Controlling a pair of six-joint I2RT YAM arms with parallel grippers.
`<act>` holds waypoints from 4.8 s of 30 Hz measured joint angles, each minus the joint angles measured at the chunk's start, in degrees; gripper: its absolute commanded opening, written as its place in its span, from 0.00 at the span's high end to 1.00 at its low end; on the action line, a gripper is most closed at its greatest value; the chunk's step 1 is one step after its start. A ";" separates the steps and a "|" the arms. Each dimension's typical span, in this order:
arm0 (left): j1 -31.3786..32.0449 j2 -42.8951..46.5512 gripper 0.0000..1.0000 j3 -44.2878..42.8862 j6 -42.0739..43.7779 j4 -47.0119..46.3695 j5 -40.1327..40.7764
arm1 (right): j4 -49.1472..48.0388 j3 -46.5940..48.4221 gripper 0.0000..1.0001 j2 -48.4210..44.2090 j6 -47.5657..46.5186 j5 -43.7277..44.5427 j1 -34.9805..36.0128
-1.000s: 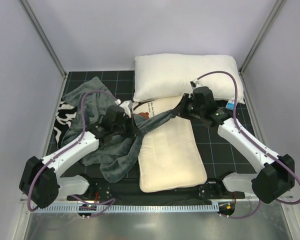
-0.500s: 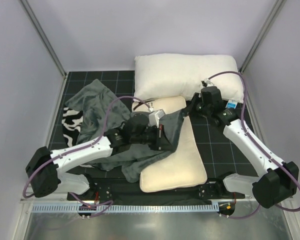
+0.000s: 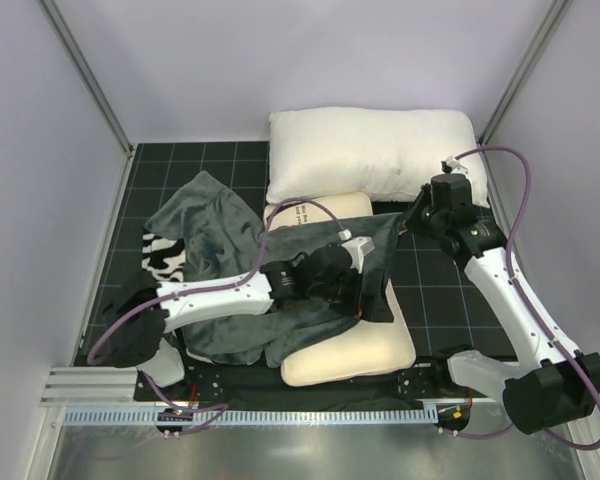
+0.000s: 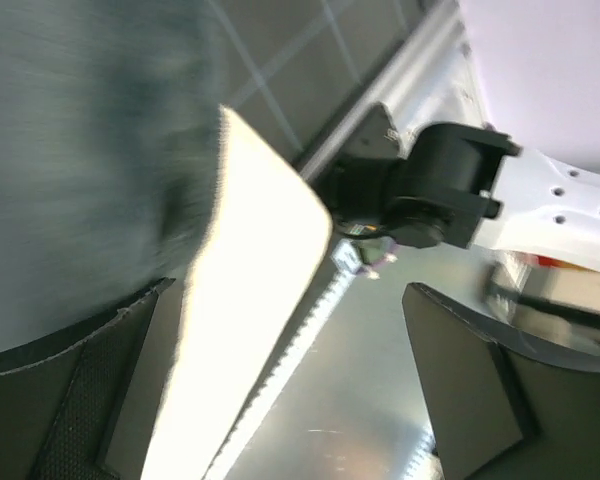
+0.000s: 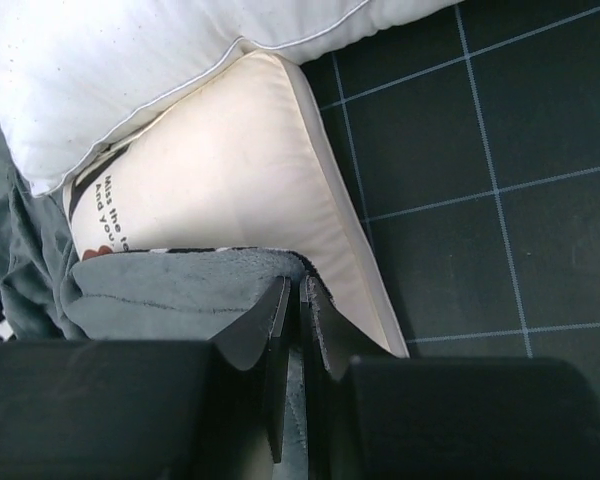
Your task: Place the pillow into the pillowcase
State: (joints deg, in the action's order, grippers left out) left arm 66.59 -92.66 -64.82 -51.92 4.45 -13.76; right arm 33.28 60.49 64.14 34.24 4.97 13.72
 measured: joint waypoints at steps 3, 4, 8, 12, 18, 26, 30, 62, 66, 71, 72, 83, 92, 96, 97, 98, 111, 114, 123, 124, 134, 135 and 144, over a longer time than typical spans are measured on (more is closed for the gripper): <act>-1.95 6.62 0.00 0.04 3.43 7.87 5.62 | -0.13 -0.74 0.86 -1.38 0.02 0.79 -0.44; -3.30 9.44 0.00 0.17 4.50 10.12 7.76 | -0.13 -0.98 0.86 -1.68 0.07 1.01 -0.48; -12.20 21.14 0.00 3.52 6.38 15.78 16.04 | -0.09 -1.60 0.86 -2.03 0.46 2.38 -0.74; -27.23 32.52 0.00 15.23 5.90 17.03 22.69 | 0.20 -2.93 0.86 -3.23 2.12 4.85 -1.25; -37.27 40.17 0.00 27.78 4.11 20.33 29.35 | 1.16 -3.76 0.86 -5.84 3.63 6.88 -3.69; -38.58 41.16 0.00 29.44 4.00 18.38 28.48 | 1.42 -3.76 0.85 -7.13 2.62 2.93 -5.49; -36.39 39.04 0.00 29.51 5.97 14.47 20.83 | -1.44 -5.01 0.85 -6.43 1.64 -3.06 -5.60; -22.53 12.85 1.00 6.95 15.15 4.22 22.27 | -10.71 -5.97 0.00 -7.34 4.20 -13.88 5.64; -31.56 24.26 1.00 12.92 14.64 7.13 24.52 | -10.43 -14.84 0.00 -8.63 3.91 -9.99 5.62; -30.69 31.63 1.00 13.40 14.91 9.25 24.81 | -11.74 -22.01 0.00 -1.07 4.48 -5.84 5.68; -30.64 31.95 1.00 13.40 14.93 9.66 24.68 | -12.26 -22.95 0.00 0.52 4.66 -4.87 5.68; -30.64 33.20 1.00 15.72 16.46 14.43 24.81 | -22.77 -22.23 0.96 14.40 4.31 -12.11 7.56; -30.64 38.40 1.00 15.43 16.94 22.69 29.03 | -8.37 -10.49 0.96 -7.17 1.53 -9.16 18.56; -30.64 40.70 1.00 15.43 16.94 23.50 29.44 | -1.22 5.25 0.96 -4.85 -2.84 -5.55 18.27; -30.64 40.72 1.00 15.43 16.96 23.54 29.44 | -0.48 9.14 0.96 -3.17 -4.17 -4.63 18.16; -30.64 40.50 1.00 15.43 16.96 23.65 29.40 | -0.04 12.90 0.96 -1.36 -5.33 -3.56 18.01; -30.64 36.57 1.00 15.61 16.63 20.98 21.84 | -13.57 48.41 0.78 29.20 1.53 -6.54 -4.02; -30.47 34.34 1.00 16.13 16.72 19.10 19.65 | -19.98 47.54 0.12 33.92 7.02 -5.70 -7.78; -27.17 28.85 1.00 16.65 18.10 13.84 15.98 | -19.50 44.87 0.03 38.62 8.33 -4.37 -10.10; -26.10 27.82 1.00 16.37 18.25 13.38 15.87 | -19.37 43.21 0.02 37.00 7.89 -4.02 -9.90; -10.19 10.14 1.00 8.90 19.19 4.79 13.53 | -16.17 29.62 0.00 10.82 -0.17 0.02 -9.44; -9.18 7.26 1.00 6.86 19.21 4.15 13.09 | -15.54 28.39 0.00 8.37 -1.03 -0.15 -9.44; -0.52 -13.64 1.00 -12.22 17.90 3.13 11.17 | -6.69 16.22 0.00 -8.13 -4.66 -4.44 -9.44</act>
State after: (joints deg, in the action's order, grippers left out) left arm 66.06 -106.30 -77.03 -34.02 7.57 -2.59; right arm 26.59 76.71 56.01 29.58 0.54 4.27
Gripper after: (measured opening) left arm 0.053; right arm 0.994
